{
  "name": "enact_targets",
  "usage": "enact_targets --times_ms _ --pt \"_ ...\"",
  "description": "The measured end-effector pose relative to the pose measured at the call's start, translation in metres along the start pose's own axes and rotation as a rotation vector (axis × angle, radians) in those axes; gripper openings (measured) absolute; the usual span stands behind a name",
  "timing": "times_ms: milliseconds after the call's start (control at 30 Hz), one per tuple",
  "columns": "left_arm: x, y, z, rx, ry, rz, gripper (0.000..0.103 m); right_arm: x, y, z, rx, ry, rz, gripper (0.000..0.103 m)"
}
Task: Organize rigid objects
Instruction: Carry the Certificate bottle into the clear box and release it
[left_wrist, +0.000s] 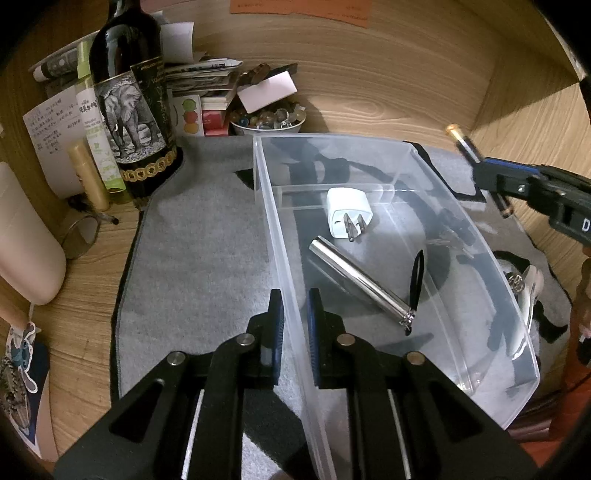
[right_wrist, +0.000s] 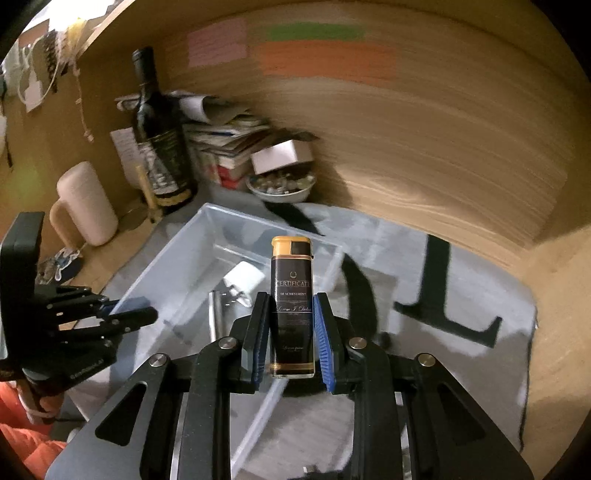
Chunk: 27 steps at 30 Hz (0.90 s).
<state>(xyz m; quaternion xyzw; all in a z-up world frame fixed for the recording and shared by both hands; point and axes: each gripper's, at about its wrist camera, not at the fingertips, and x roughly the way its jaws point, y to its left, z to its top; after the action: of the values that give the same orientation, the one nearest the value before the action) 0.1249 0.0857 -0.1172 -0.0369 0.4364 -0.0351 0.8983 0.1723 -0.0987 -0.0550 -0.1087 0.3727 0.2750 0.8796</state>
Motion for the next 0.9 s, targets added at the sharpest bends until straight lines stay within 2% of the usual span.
enact_targets --times_ms 633,900 --pt "0.000 0.003 0.000 -0.002 -0.006 -0.033 0.013 0.056 0.034 -0.012 -0.096 0.194 0.041 0.022" --pt "0.000 0.003 0.000 -0.003 -0.006 -0.034 0.013 0.056 0.038 -0.014 -0.117 0.199 0.034 0.022"
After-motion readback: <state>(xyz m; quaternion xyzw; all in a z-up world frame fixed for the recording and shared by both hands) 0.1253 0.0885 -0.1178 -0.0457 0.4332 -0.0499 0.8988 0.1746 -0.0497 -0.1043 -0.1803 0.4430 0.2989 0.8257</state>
